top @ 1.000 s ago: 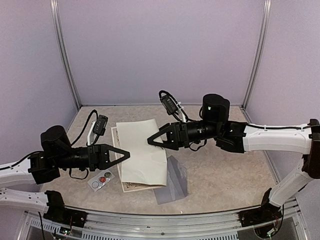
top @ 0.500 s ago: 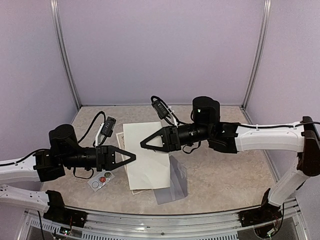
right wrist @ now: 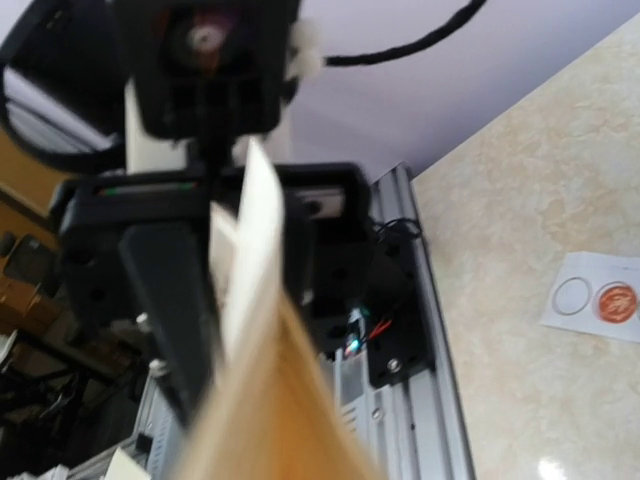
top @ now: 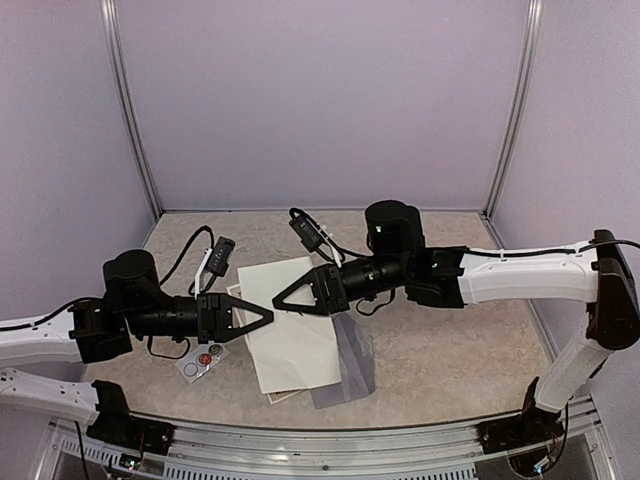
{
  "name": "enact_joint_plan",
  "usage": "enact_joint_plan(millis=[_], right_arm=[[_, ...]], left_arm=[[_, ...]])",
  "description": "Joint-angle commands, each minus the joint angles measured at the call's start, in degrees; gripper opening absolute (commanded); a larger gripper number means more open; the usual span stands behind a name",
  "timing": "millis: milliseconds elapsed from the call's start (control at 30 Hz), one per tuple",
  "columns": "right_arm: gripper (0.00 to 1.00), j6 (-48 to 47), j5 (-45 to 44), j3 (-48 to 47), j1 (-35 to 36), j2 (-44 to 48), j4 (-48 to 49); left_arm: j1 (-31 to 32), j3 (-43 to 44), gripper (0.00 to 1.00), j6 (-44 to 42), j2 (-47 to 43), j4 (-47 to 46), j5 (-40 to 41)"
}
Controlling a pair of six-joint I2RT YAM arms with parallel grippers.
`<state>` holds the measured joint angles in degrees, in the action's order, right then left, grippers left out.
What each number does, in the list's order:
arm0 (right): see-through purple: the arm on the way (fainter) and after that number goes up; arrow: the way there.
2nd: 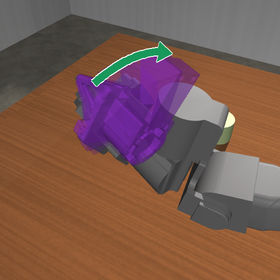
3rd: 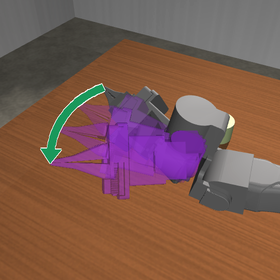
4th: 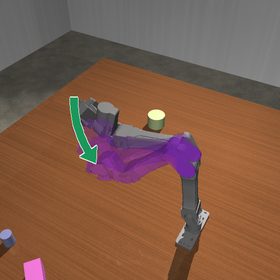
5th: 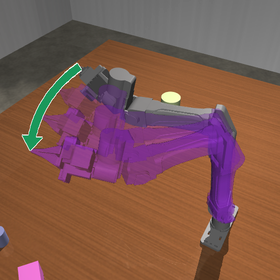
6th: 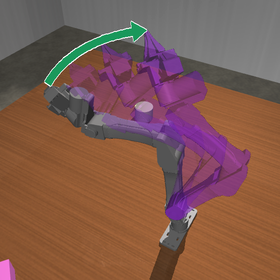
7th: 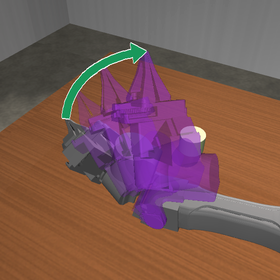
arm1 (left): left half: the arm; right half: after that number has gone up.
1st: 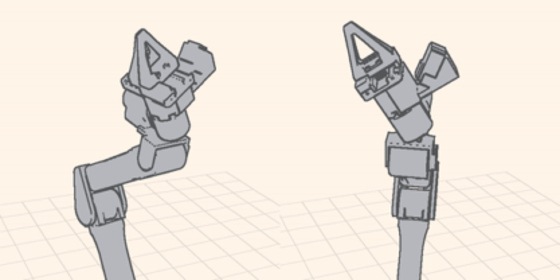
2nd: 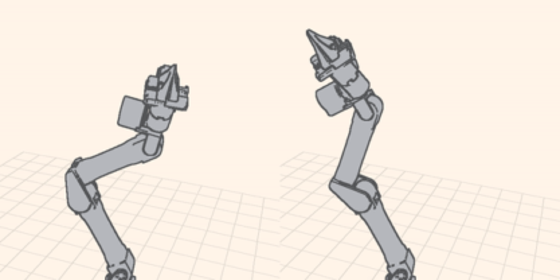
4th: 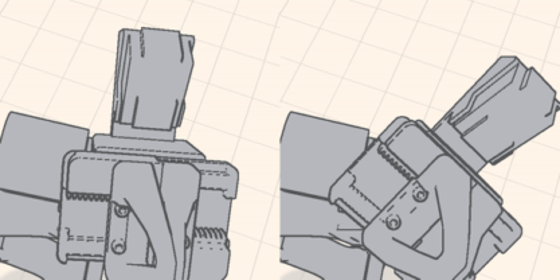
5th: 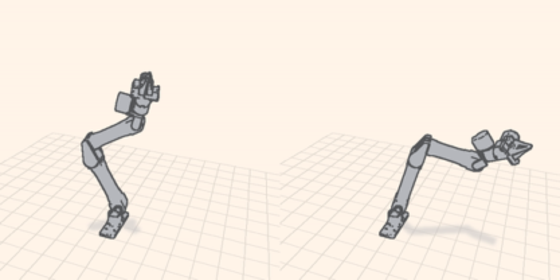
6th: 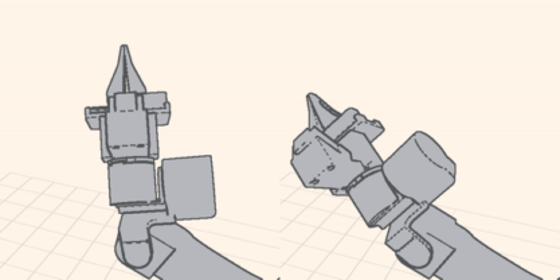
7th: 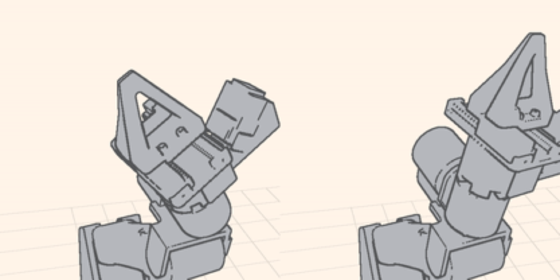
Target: Place the letter into the envelope and seal it
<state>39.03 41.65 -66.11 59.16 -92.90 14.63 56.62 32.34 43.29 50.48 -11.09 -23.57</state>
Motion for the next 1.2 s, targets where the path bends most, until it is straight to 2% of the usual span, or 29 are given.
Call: enact_joint_plan(millis=[0,267,400,600,1167], right_arm=[[0.22,-2.2,5.1,-1.1,0.8,-0.6,-0.2],[0.23,-7.3,8.8,-1.5,0.9,0.6,-6.1],[0.19,-9.0,8.4,-2.0,0.9,0.0,-9.5],[0.17,-8.4,8.8,-1.8,1.2,-0.2,-8.2],[0.21,-13.7,9.8,-2.3,1.4,0.4,-15.7]], left_arm=[[-0.1,1.7,0.08,-0.9,0.6,0.1,-0.5],[-1.1,1.2,0.08,0.0,-0.2,-1.3,-3.9],[-1.2,1.1,0.09,0.5,0.0,-2.2,-4.9],[-1.2,0.8,0.12,1.0,0.9,-3.6,-6.2],[-1.3,0.3,0.07,2.2,1.7,-5.8,-6.7]])
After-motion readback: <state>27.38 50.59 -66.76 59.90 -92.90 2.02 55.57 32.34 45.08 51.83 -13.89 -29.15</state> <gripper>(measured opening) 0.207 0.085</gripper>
